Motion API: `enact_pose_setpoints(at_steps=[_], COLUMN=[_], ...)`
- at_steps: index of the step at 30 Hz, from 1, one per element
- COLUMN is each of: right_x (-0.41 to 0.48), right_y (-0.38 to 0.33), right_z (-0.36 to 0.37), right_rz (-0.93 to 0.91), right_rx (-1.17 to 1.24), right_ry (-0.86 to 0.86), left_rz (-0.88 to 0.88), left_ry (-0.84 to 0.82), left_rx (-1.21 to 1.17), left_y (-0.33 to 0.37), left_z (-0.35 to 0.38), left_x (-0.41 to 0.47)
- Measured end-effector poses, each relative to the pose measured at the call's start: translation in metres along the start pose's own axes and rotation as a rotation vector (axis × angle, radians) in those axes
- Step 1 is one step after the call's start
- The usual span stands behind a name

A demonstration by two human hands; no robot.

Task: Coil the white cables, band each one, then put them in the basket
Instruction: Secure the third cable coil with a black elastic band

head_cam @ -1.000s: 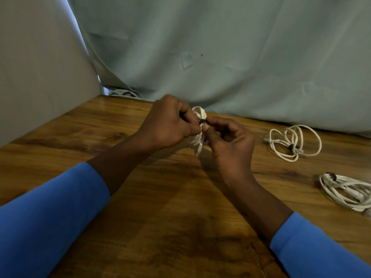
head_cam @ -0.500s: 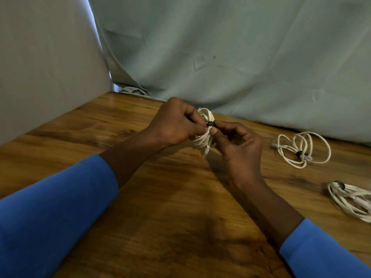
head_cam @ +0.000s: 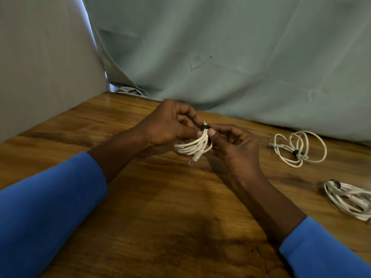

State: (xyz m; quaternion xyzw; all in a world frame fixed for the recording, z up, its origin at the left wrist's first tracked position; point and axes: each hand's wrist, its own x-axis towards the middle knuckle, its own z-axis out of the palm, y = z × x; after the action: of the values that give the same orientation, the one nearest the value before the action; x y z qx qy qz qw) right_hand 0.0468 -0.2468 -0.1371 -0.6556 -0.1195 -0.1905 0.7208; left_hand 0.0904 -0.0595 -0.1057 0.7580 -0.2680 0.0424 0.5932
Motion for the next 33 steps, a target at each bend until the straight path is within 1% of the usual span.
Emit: enact_pose_setpoints(at_steps=[2,7,16,21,24,26,30,33], right_x=[0.000,0.000,-0.001,0.000,0.001,0.003,0.003,0.001], right_y=[0.001,-0.001,-0.007,-0.005,-0.004,-0.004,-0.004,-0.006], right_z=[0.000,-0.001,-0.003,-0.003,-0.005,-0.006,-0.008,-0.007], right_rz=[0.001,0.043,0.119,0.130,0.089,0.056,-0.001,-0.019], right_rx=[-0.013,-0.009,0.080,0.089,0.033,-0.022,-0.111,-0.117], right_ry=[-0.018,-0.046,-0.093,-0.077,-0.074,-0.061,-0.039,-0.069], left_rz=[-0.012,-0.041,-0.183,-0.225,-0.205,-0.154,-0.074,-0.043], left_ry=[-0.013,0.018,-0.001,0.061,0.108,0.129,0.175,0.205], left_rx=[-0.016,-0.103,-0.345,-0.338,-0.340,-0.321,-0.247,-0.171], left_y=[-0.001,-0.004,-0.006,-0.008,-0.013,-0.013,-0.013,-0.013], left_z=[-0.001,0.001,0.005,0.010,0.013,0.018,0.028,0.030], left_x=[-0.001,-0.004,-0.005,-0.002,-0.002,-0.005,-0.008,-0.007])
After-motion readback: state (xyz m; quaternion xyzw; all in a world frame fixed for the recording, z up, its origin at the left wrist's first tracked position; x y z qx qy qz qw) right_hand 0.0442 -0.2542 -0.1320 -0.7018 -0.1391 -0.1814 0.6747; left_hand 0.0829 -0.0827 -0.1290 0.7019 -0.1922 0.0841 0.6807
